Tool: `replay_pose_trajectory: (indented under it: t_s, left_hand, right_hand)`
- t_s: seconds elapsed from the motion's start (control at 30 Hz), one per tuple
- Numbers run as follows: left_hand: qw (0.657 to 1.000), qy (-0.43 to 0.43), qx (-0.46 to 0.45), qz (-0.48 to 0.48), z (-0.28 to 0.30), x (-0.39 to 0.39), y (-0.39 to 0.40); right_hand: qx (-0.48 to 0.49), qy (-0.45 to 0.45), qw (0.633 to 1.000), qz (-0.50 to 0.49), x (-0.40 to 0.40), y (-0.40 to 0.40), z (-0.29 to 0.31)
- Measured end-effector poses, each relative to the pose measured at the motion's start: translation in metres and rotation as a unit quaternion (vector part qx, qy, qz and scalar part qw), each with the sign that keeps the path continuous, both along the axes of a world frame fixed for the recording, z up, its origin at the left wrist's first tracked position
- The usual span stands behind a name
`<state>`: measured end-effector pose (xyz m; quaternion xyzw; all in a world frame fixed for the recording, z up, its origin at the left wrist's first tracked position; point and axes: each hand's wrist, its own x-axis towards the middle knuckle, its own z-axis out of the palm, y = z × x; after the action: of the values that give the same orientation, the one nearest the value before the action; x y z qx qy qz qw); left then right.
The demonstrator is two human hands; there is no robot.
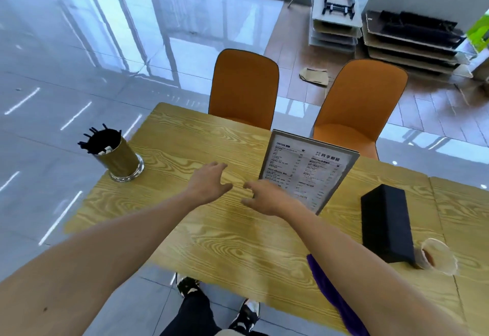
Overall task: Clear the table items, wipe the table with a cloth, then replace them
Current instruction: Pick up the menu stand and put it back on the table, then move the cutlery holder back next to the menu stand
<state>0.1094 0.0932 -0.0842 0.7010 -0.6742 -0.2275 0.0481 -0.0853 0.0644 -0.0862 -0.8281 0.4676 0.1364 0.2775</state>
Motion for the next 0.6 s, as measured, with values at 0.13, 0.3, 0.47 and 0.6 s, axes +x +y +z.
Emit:
replay_pose_trajectory:
  t_s: [0.13, 0.3, 0.47, 0.6]
  left_hand:
    - [0.997, -0.064, -0.039, 0.006, 0.018, 0.052, 0.009]
    - [0.991, -0.068, -0.093, 0.069, 0.04, 0.124, 0.023]
    - [0.978, -0.058, -0.154, 0.127, 0.056, 0.195, 0.032]
    - [0.966, -0.028, -0.192, 0.169, 0.061, 0.24, 0.037]
  right_hand:
    - [-0.047, -0.025, 0.997, 0.055, 0.052, -0.01, 0.013]
    - [-0.063, -0.043, 0.993, 0.088, 0.122, -0.031, 0.028]
    - [-0.089, -0.084, 0.988, 0.09, 0.194, -0.041, 0.044]
    - [-0.11, -0.117, 0.983, 0.092, 0.246, -0.047, 0.05]
